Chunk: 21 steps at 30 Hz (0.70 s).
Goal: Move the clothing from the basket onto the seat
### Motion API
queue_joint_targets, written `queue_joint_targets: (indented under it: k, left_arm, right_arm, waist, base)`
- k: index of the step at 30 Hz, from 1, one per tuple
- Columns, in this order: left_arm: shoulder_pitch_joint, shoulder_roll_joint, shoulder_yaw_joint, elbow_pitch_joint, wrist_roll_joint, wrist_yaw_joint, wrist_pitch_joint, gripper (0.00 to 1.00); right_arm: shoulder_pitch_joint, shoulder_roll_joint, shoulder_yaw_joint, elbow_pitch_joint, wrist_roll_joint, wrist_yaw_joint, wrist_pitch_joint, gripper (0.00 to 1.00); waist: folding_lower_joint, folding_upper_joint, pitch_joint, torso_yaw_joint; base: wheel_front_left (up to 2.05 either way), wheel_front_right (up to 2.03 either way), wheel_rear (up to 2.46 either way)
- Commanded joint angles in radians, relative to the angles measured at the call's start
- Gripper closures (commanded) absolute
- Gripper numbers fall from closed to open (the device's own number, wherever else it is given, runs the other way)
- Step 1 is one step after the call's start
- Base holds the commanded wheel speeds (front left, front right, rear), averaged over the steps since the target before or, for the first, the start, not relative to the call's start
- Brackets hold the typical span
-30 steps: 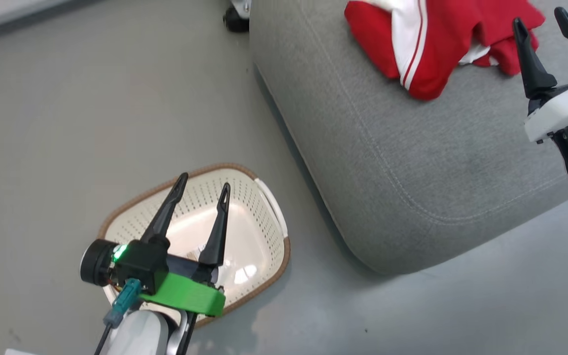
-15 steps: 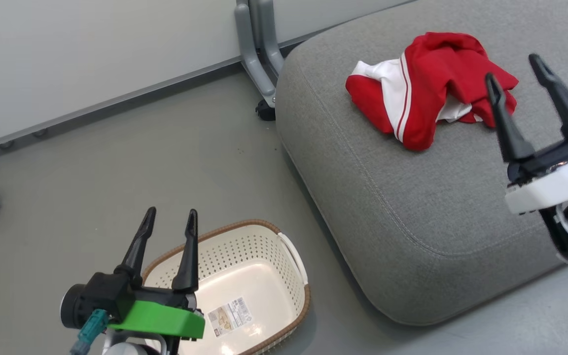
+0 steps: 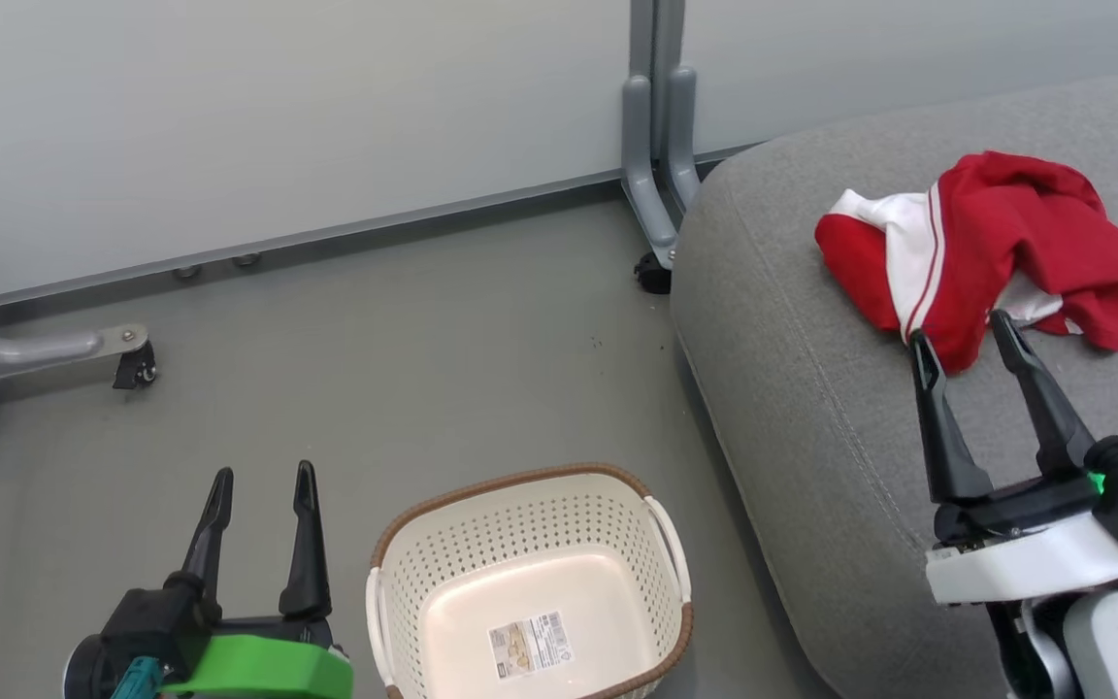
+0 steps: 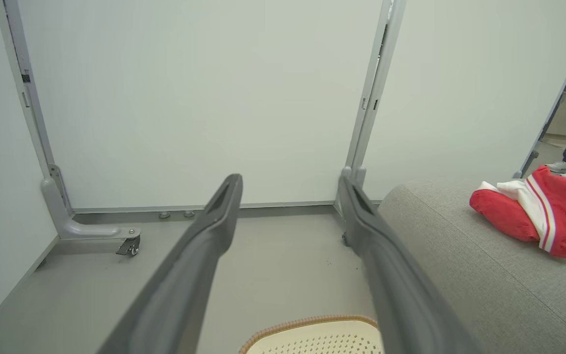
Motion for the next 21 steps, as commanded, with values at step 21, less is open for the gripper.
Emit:
queue_joint_targets:
  k: [21]
  left_arm:
    - [0.065,0.003,0.005,0.059,-0.016,0.066,0.001,0.00]
  right_arm:
    - [0.094,0.132,-0.007,0.098,-0.043,-0.001,0.000,0.00]
  waist:
    - [0.0001,0.0000,-0.057,0.123]
  base:
    - [0.00,0.00,0.00]
